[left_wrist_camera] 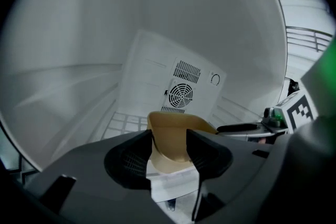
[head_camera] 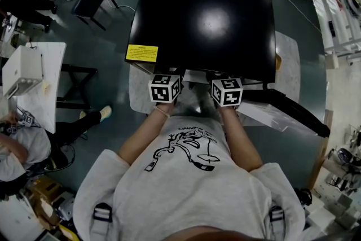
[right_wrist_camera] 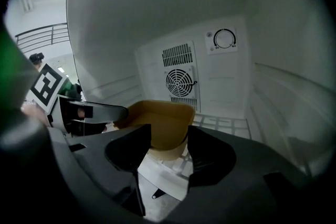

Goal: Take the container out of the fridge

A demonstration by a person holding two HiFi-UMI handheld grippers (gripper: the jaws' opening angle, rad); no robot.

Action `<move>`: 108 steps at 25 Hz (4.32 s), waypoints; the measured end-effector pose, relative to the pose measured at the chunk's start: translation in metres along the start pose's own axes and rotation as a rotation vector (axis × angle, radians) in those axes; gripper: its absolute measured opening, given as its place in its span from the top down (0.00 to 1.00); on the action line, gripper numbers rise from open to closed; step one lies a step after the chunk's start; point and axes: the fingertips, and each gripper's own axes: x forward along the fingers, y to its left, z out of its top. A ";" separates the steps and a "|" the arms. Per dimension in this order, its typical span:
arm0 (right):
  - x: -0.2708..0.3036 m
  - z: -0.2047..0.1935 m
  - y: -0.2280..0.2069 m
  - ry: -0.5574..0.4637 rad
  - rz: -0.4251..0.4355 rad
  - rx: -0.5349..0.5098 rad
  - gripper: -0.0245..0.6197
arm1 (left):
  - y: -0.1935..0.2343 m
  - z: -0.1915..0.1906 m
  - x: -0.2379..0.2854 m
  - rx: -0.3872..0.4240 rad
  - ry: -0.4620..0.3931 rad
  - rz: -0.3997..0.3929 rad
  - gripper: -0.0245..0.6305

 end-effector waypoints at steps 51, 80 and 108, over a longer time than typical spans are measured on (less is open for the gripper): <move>-0.074 -0.020 0.058 -0.049 0.016 0.041 0.61 | -0.024 -0.024 -0.087 -0.008 -0.051 -0.029 0.65; -0.089 -0.060 0.090 0.019 0.088 0.019 0.61 | -0.021 -0.061 -0.122 -0.011 -0.021 0.005 0.65; -0.074 -0.123 0.109 0.122 0.144 0.045 0.61 | 0.003 -0.126 -0.123 -0.063 0.051 0.027 0.65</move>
